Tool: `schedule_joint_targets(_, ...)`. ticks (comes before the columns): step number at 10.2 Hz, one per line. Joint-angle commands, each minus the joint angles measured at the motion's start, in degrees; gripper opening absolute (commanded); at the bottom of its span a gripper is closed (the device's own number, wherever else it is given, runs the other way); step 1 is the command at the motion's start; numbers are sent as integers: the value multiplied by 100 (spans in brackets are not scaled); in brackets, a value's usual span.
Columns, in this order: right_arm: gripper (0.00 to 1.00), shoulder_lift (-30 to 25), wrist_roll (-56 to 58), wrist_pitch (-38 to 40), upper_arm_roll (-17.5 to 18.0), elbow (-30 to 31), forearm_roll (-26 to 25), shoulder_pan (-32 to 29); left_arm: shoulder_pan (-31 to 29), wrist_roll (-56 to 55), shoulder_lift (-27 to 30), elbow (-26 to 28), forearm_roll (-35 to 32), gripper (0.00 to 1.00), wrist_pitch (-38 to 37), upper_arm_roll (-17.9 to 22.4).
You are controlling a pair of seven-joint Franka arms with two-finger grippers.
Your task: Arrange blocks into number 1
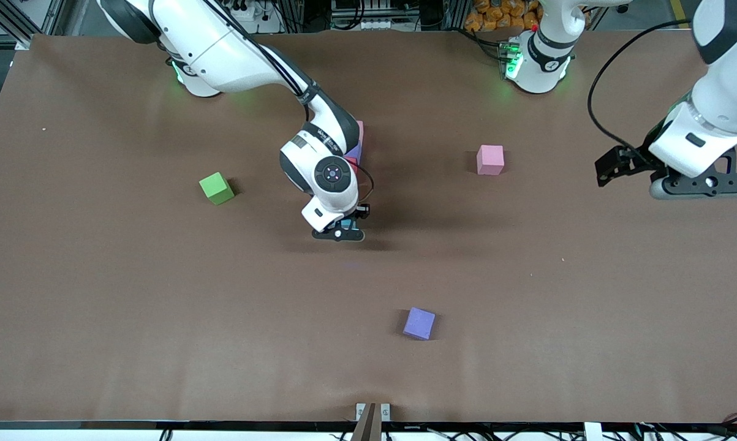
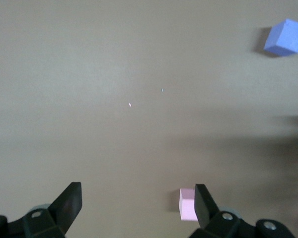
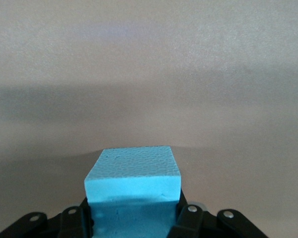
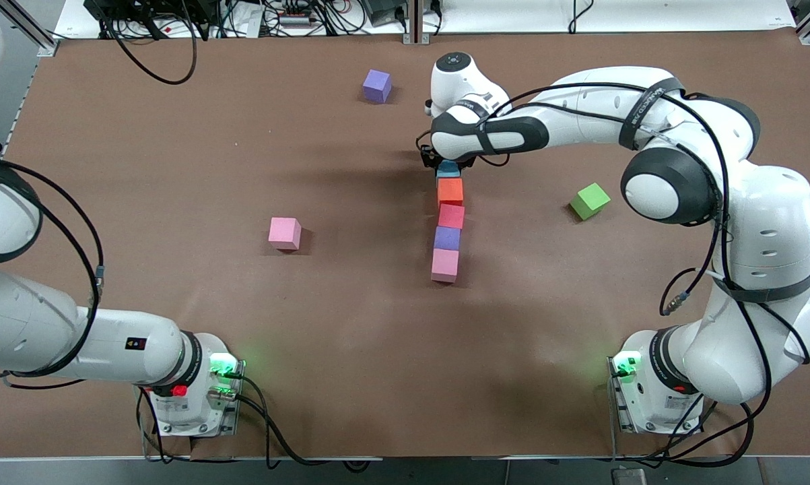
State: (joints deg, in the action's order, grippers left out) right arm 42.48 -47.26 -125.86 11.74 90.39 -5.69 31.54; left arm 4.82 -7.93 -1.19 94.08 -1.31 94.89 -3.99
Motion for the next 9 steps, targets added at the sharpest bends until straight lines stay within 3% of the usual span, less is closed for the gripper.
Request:
schedule_joint_targets(1,0,-73,-108,96,83,101,51,-77,54,186,-83,-355,192,100,-391,13)
schedule_joint_targets(2,8,-73,-108,79,83,145,51,-77,63,187,-92,-373,132,100,-392,13)
schedule_joint_targets(3,62,-73,-108,70,83,172,51,-77,54,187,-101,-391,122,100,-392,13)
schedule_joint_targets(4,100,-73,-126,87,83,172,51,-86,45,221,-101,-460,122,100,-392,13)
schedule_joint_targets(9,100,-643,-47,96,74,128,121,-402,63,379,-179,-531,96,100,-384,13)
